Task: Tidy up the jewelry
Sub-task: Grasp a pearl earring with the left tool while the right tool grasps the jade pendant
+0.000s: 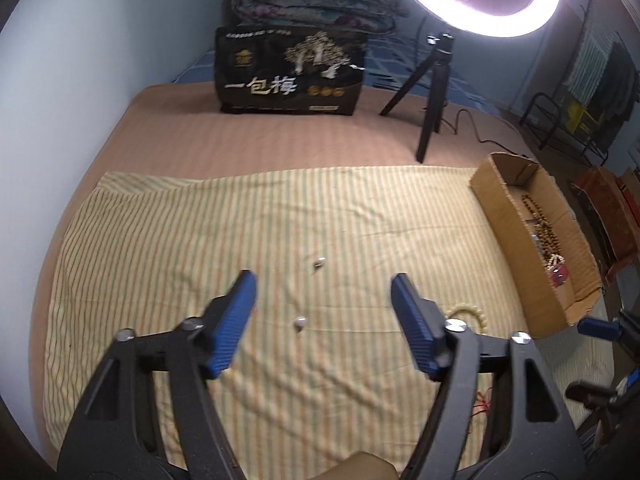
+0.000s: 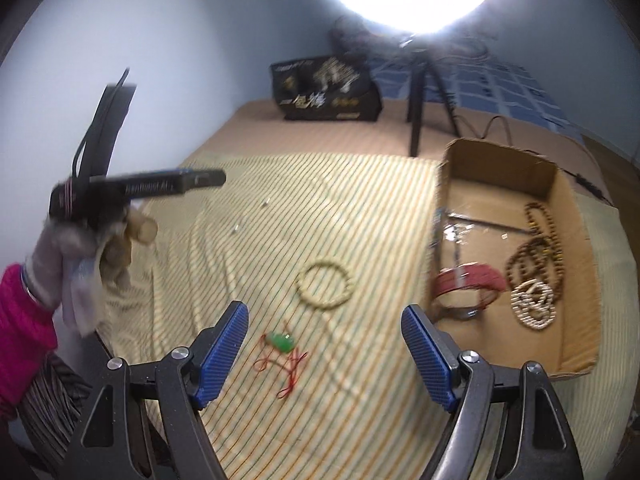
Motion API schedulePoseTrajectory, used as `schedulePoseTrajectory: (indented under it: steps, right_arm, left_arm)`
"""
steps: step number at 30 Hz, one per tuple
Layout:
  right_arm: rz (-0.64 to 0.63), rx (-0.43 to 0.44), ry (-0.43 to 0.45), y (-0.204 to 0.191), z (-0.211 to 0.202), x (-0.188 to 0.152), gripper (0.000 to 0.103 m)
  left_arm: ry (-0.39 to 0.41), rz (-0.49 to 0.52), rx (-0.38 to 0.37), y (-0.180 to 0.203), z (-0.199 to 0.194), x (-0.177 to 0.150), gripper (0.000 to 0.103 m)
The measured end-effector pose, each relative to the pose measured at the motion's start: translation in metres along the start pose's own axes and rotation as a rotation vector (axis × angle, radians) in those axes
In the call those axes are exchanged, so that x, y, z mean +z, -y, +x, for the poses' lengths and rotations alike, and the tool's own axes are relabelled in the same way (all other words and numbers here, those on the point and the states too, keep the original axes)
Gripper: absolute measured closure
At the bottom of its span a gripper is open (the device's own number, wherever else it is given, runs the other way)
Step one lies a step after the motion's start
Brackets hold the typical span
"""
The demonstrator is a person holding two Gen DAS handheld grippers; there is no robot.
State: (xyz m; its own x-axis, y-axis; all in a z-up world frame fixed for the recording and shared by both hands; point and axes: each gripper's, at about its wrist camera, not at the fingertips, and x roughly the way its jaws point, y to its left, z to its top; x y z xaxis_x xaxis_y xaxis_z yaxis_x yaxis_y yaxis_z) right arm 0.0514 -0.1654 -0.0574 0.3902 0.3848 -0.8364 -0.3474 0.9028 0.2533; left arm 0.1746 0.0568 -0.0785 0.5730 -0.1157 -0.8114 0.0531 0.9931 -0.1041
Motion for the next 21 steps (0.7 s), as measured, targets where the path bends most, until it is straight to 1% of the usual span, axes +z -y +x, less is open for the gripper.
schedulePoseTrajectory:
  steps: [1,3,4,6,9,11,13,16,18,21]
  right_arm:
    - [-0.003,0.004,-0.011,-0.003,0.006,-0.003,0.022]
    - [-0.008,0.014,-0.029,-0.009,0.014,-0.009,0.022]
    - [-0.014,0.021,-0.041,-0.013,0.020,-0.013,0.022]
    - [-0.027,0.024,-0.056,-0.017,0.029,-0.017,0.025]
    - [-0.063,0.032,-0.097,-0.027,0.044,-0.026,0.032]
    - [-0.086,0.033,-0.121,-0.032,0.053,-0.032,0.034]
    - [-0.102,0.026,-0.136,-0.035,0.061,-0.037,0.035]
    - [-0.103,0.021,-0.153,-0.034,0.072,-0.040,0.038]
    - [-0.099,0.026,-0.173,-0.034,0.080,-0.040,0.044]
    - [-0.098,0.024,-0.187,-0.036,0.091,-0.039,0.045]
  left_arm:
    - [-0.006,-0.007,0.000,-0.004,0.002,-0.002,0.043]
    - [-0.026,-0.022,-0.002,-0.010,0.009,-0.006,0.053]
    - [-0.039,-0.031,-0.006,-0.013,0.014,-0.009,0.054]
    - [-0.059,-0.034,-0.010,-0.016,0.021,-0.015,0.061]
    - [-0.076,-0.016,-0.014,-0.017,0.030,-0.024,0.064]
    - [-0.088,-0.007,-0.014,-0.016,0.034,-0.029,0.064]
    - [-0.104,-0.004,-0.019,-0.017,0.040,-0.032,0.068]
    - [-0.116,-0.001,-0.027,-0.016,0.046,-0.034,0.069]
    - [-0.119,0.006,-0.026,-0.015,0.049,-0.035,0.071]
    - [-0.127,0.012,-0.026,-0.015,0.055,-0.036,0.072]
